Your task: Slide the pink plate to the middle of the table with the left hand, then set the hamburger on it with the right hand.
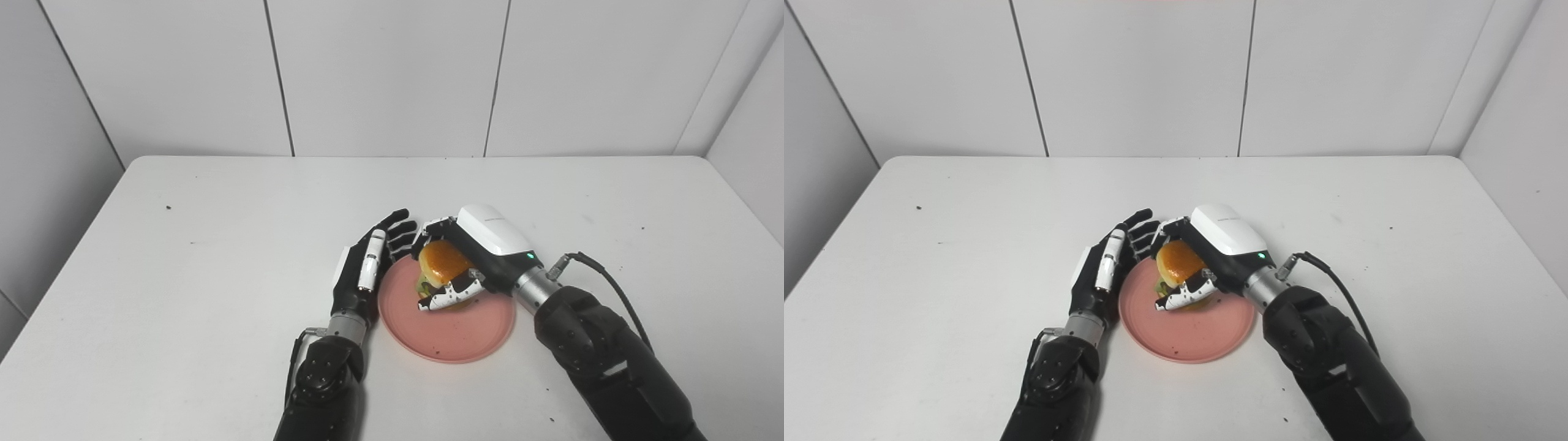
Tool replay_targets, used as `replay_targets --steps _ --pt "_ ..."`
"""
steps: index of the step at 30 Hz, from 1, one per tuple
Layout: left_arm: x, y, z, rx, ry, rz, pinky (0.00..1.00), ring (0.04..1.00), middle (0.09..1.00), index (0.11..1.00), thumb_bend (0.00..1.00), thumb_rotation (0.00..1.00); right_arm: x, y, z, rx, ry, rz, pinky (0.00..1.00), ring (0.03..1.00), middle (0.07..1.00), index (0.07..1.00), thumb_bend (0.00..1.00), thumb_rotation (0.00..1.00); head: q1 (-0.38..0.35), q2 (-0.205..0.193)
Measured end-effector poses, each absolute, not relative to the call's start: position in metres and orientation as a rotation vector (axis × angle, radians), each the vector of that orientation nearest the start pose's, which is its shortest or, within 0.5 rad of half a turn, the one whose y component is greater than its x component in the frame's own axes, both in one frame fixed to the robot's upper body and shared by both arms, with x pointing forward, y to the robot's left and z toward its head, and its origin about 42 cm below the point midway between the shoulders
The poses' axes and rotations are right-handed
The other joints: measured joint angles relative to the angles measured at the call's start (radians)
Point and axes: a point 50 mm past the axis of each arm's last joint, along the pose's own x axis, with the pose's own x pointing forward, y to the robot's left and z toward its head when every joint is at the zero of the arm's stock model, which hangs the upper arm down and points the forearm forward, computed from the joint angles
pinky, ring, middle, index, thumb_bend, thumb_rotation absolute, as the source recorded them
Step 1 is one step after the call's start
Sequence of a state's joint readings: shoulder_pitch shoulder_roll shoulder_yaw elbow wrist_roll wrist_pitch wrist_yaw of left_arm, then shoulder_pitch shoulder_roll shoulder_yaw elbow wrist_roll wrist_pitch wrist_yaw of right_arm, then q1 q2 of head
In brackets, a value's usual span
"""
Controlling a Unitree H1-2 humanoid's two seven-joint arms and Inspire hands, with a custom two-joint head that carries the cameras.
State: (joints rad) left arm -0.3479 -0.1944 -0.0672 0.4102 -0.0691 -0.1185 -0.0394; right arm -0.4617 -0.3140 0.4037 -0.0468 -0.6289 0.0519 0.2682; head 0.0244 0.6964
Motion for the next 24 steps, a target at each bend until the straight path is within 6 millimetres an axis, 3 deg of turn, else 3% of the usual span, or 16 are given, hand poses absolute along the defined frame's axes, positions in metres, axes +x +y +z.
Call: replay_targets --steps 6,14,17,24 --pt "0.375 0.071 0.113 -0.246 -0.01 -0.254 0.75 0.838 0.861 0.841 0.22 1.0 0.385 -0.163 0.213 -1.072 -0.381 0.539 0.21 0.258 0.473 0.487 0.52 0.0 0.014 0.003" --pt "0.374 0.07 0.113 -0.197 0.001 -0.229 0.75 0.823 0.84 0.82 0.23 0.98 0.384 -0.16 0.194 -1.11 -0.339 0.595 0.2 0.265 0.474 0.488 0.52 0.0 -0.006 0.005" --pt "0.373 0.071 0.114 -0.197 0.002 -0.229 0.72 0.799 0.82 0.801 0.23 0.99 0.385 -0.16 0.193 -1.126 -0.361 0.593 0.18 0.236 0.471 0.488 0.52 0.0 -0.017 0.005" --pt "0.373 0.072 0.113 -0.208 -0.006 -0.245 0.75 0.811 0.823 0.796 0.22 1.0 0.385 -0.159 0.191 -1.15 -0.393 0.599 0.19 0.247 0.471 0.491 0.52 0.0 -0.027 0.005"
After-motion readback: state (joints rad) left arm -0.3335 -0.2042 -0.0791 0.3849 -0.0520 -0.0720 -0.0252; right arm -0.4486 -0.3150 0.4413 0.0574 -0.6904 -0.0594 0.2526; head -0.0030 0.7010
